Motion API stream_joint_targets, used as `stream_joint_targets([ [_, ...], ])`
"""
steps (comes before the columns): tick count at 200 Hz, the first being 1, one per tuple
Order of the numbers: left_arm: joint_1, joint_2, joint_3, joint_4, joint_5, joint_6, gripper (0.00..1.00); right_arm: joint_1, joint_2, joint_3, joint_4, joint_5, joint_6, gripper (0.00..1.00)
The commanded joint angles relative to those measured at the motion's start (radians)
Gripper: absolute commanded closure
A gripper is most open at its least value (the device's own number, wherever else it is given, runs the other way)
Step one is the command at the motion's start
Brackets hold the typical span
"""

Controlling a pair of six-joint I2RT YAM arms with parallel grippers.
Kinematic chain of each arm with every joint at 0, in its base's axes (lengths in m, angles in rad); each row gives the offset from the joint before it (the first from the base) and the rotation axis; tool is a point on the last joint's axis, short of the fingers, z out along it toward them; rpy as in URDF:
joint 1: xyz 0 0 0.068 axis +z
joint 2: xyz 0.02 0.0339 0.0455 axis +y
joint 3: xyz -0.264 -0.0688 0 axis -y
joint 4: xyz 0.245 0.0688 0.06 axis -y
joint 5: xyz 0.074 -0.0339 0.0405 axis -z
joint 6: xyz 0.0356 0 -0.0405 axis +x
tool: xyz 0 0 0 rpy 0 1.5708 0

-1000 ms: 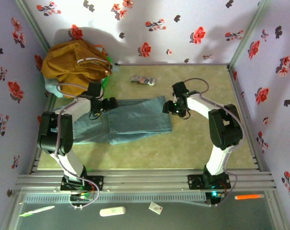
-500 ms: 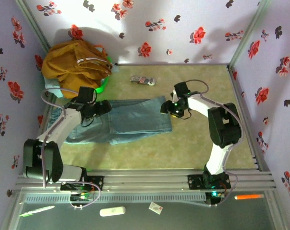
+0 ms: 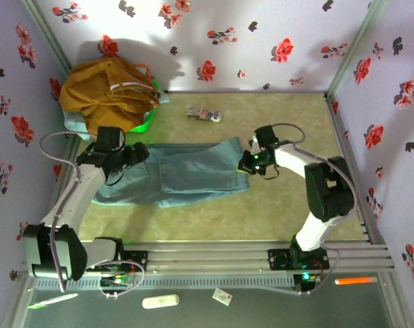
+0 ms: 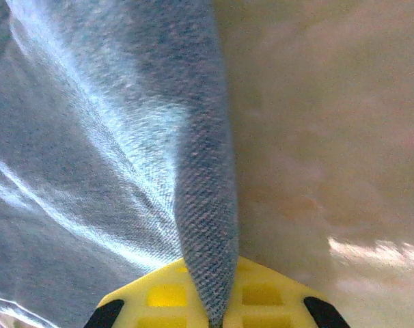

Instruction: Fold and stack the trousers

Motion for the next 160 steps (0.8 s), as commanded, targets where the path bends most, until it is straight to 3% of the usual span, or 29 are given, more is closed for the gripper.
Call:
stream_joint_targets([
  [1, 0.015, -0.035, 0.017, -0.028, -0.013, -0.032, 0.04, -0.085, -0.094, -0.010, -0.120, 0.210, 0.029, 1.00],
  [15, 0.018, -0.047, 0.011, -0.028, -0.013, -0.042, 0.04, -0.136, -0.117, 0.002, -0.184, 0.283, 0.013, 1.00],
  [45, 0.019, -0.065, -0.023, -0.016, -0.016, -0.075, 0.04, -0.249, -0.134, 0.079, -0.319, 0.564, -0.022, 1.00],
  [70, 0.027, -0.058, -0.069, 0.006, -0.022, -0.101, 0.04, -0.348, -0.099, 0.181, -0.359, 0.581, -0.037, 1.00],
  [106, 0.081, -0.020, -0.157, 0.053, -0.033, -0.109, 0.10, -0.354, -0.044, 0.335, -0.434, 0.596, -0.097, 1.00],
  [132, 0.092, 0.056, -0.201, 0.120, 0.002, -0.109, 0.30, -0.325, -0.062, 0.372, -0.458, 0.555, -0.108, 1.00],
  [160, 0.078, 0.142, -0.224, 0.203, 0.072, -0.099, 0.66, -0.252, -0.112, 0.412, -0.502, 0.525, -0.110, 1.00],
])
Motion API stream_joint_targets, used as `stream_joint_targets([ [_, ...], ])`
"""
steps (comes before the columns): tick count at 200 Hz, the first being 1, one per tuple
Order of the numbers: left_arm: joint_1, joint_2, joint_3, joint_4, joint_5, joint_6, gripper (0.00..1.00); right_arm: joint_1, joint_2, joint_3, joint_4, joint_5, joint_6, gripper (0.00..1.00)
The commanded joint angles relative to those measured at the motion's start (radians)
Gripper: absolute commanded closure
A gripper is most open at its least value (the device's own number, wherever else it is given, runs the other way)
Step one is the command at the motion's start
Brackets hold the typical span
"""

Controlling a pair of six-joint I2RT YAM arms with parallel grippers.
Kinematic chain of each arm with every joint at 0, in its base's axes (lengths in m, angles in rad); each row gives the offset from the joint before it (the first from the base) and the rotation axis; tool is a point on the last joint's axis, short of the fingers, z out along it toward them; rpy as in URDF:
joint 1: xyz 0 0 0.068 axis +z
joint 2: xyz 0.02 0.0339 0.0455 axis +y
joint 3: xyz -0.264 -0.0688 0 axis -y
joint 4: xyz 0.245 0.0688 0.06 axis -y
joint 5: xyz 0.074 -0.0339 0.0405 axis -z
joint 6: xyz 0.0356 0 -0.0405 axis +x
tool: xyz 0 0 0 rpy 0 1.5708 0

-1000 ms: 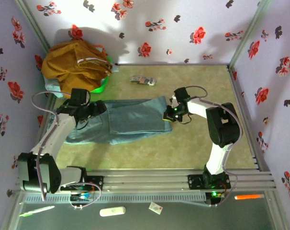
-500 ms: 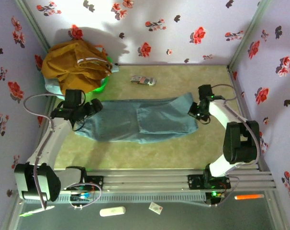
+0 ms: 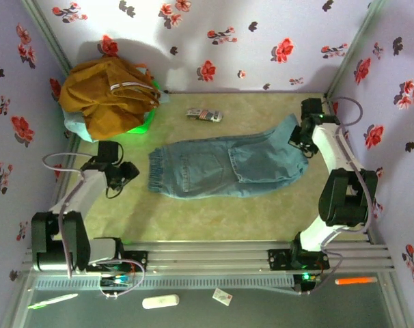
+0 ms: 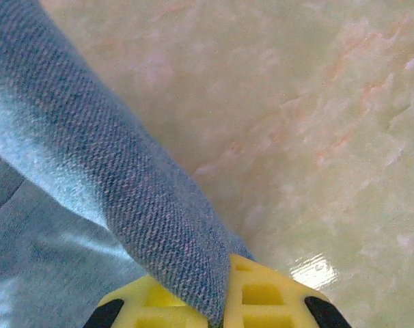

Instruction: Fold and stack the trousers

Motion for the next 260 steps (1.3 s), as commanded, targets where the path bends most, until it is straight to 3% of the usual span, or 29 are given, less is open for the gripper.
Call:
stream_joint_targets([
  [1, -0.010, 0.062, -0.016, 0.095, 0.058, 0.010, 0.67, 0.058, -0.062, 0.055, -0.066, -0.020, -0.020, 1.00],
  [23, -0.052, 0.129, -0.001, 0.121, 0.061, 0.043, 0.83, 0.151, -0.117, 0.084, -0.083, -0.082, 0.007, 1.00],
  [57, -0.124, 0.257, 0.022, 0.170, 0.078, 0.060, 0.91, 0.358, -0.148, 0.150, -0.091, -0.121, 0.098, 1.00],
  [87, -0.177, 0.313, 0.033, 0.207, 0.097, 0.059, 0.94, 0.561, -0.097, 0.215, -0.041, -0.144, 0.195, 1.00],
  [134, -0.204, 0.313, 0.020, 0.228, 0.108, 0.060, 0.96, 0.782, 0.091, 0.341, 0.074, -0.141, 0.327, 1.00],
  [195, -0.207, 0.300, -0.040, 0.270, 0.126, 0.062, 0.97, 0.942, 0.362, 0.578, 0.107, -0.157, 0.390, 1.00],
  [260, -0.205, 0.300, -0.058, 0.290, 0.134, 0.069, 1.00, 0.994, 0.556, 0.685, 0.135, -0.246, 0.462, 1.00],
])
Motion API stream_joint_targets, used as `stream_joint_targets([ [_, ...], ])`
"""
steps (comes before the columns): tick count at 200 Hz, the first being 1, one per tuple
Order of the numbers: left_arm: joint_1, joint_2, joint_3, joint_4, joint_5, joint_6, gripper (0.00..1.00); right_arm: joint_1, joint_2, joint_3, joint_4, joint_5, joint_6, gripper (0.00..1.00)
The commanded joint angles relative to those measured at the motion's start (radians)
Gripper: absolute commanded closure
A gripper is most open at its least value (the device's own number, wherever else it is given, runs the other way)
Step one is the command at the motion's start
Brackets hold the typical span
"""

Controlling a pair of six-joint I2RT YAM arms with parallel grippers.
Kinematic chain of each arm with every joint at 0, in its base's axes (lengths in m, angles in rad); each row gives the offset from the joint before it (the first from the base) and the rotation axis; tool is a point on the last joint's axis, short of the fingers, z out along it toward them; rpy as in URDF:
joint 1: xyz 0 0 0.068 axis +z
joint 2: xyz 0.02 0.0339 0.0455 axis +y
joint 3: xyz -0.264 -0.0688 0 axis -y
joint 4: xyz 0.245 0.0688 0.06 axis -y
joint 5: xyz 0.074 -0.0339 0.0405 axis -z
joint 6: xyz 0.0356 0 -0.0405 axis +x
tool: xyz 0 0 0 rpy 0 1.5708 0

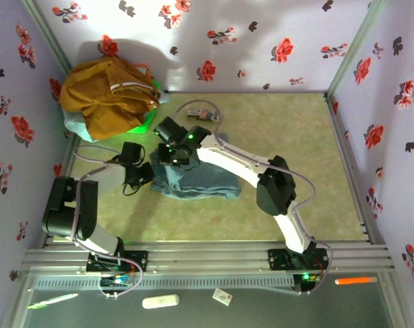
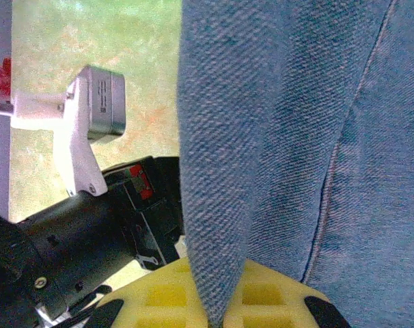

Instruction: Fold and stack the trousers

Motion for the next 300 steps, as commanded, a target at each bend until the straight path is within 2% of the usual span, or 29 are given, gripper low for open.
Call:
stream_joint_targets([
  [1, -0.029, 0.046, -0.042, 0.027, 0.091, 0.022, 1.00, 0.007, 0.044, 0.043, 0.050, -0.054, 0.058, 1.00],
  [16, -0.025, 0.042, -0.038, 0.021, 0.093, 0.024, 1.00, 0.013, 0.065, 0.045, 0.054, -0.080, 0.061, 1.00],
  [29, -0.006, 0.028, -0.045, 0.011, 0.096, 0.023, 0.96, 0.012, 0.069, 0.035, 0.077, -0.130, 0.066, 0.69],
  [42, 0.033, -0.003, -0.080, 0.021, 0.110, 0.010, 0.89, 0.012, 0.035, 0.003, 0.123, -0.177, 0.071, 0.57],
  [53, 0.083, -0.034, -0.111, 0.019, 0.123, -0.008, 0.73, 0.001, -0.018, -0.050, 0.194, -0.231, 0.080, 0.47],
  [69, 0.151, -0.102, -0.150, 0.003, 0.130, -0.039, 0.49, -0.034, -0.120, -0.175, 0.309, -0.298, 0.115, 0.42],
  [91, 0.214, -0.209, -0.159, -0.064, 0.121, -0.076, 0.40, -0.105, -0.279, -0.360, 0.415, -0.309, 0.146, 0.42],
  [113, 0.248, -0.329, -0.122, -0.166, 0.096, -0.086, 0.36, -0.181, -0.429, -0.476, 0.350, -0.249, 0.075, 0.43],
  [131, 0.245, -0.411, -0.047, -0.269, 0.086, -0.065, 0.36, -0.252, -0.551, -0.582, 0.280, -0.177, 0.013, 0.49],
  [139, 0.234, -0.437, -0.009, -0.305, 0.086, -0.060, 0.36, -0.284, -0.600, -0.636, 0.257, -0.147, -0.004, 0.57],
  [147, 0.214, -0.456, 0.036, -0.332, 0.082, -0.054, 0.38, -0.314, -0.644, -0.689, 0.240, -0.127, -0.017, 0.70],
  [160, 0.144, -0.469, 0.107, -0.369, 0.059, -0.056, 0.40, -0.353, -0.702, -0.779, 0.234, -0.110, -0.024, 0.90],
  [170, 0.070, -0.461, 0.153, -0.379, 0.039, -0.060, 0.43, -0.370, -0.736, -0.848, 0.249, -0.107, -0.020, 1.00],
  [200, -0.146, -0.386, 0.204, -0.295, -0.028, -0.130, 0.53, -0.373, -0.744, -1.022, 0.351, -0.143, 0.022, 1.00],
  [220, -0.204, -0.319, 0.131, -0.150, -0.016, -0.189, 0.61, -0.366, -0.686, -1.138, 0.491, -0.194, 0.082, 1.00],
  [248, -0.161, -0.284, -0.027, -0.033, -0.015, -0.206, 0.63, -0.352, -0.629, -1.274, 0.617, -0.238, 0.128, 1.00],
  [278, -0.019, -0.243, -0.192, 0.095, 0.060, -0.161, 0.64, -0.347, -0.558, -1.365, 0.701, -0.260, 0.121, 1.00],
  [300, 0.070, -0.219, -0.226, 0.137, 0.118, -0.131, 0.64, -0.374, -0.505, -1.371, 0.707, -0.282, 0.088, 1.00],
])
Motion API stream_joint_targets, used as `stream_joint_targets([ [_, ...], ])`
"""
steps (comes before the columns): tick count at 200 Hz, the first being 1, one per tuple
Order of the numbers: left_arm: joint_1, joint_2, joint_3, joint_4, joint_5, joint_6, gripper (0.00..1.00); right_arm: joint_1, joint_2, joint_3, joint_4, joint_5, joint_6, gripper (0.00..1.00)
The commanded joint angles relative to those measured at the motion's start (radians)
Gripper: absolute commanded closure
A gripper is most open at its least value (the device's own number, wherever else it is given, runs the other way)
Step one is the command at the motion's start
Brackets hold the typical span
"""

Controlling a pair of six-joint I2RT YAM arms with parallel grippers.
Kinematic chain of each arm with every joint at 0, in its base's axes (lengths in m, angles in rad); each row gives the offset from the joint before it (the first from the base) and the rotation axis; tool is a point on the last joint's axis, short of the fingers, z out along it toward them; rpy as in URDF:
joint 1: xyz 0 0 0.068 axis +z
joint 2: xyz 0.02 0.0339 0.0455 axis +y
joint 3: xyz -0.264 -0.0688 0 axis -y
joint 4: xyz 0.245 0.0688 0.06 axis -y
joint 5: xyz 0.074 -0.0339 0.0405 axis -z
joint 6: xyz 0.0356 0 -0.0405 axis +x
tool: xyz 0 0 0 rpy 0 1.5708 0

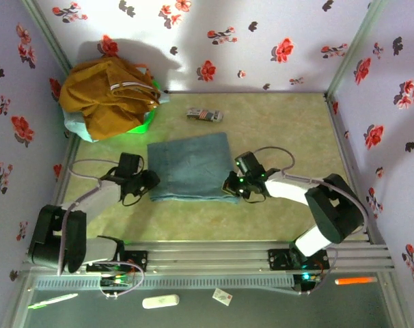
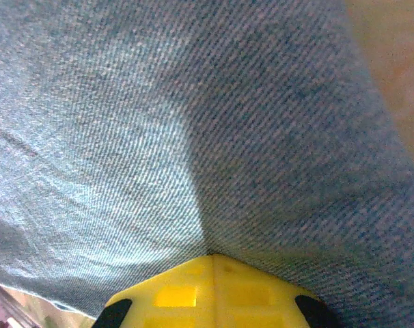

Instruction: Fold and stack the trousers

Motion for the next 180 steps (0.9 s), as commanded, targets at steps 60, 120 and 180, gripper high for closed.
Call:
stream_joint_targets([
  [60, 0.097, -0.104, 0.108, -0.165, 0.071, 0.121, 0.57, -0.048, -0.077, 0.139, -0.337, -0.020, -0.187, 0.97],
  [120, 0.041, -0.055, 0.318, -0.174, 0.010, 0.106, 0.38, -0.110, -0.011, 0.475, -0.406, 0.212, -0.294, 0.52],
  [180, 0.032, 0.377, 0.469, -0.071, -0.049, 0.145, 0.31, -0.201, 0.421, 0.658, -0.302, 0.039, -0.151, 0.61],
])
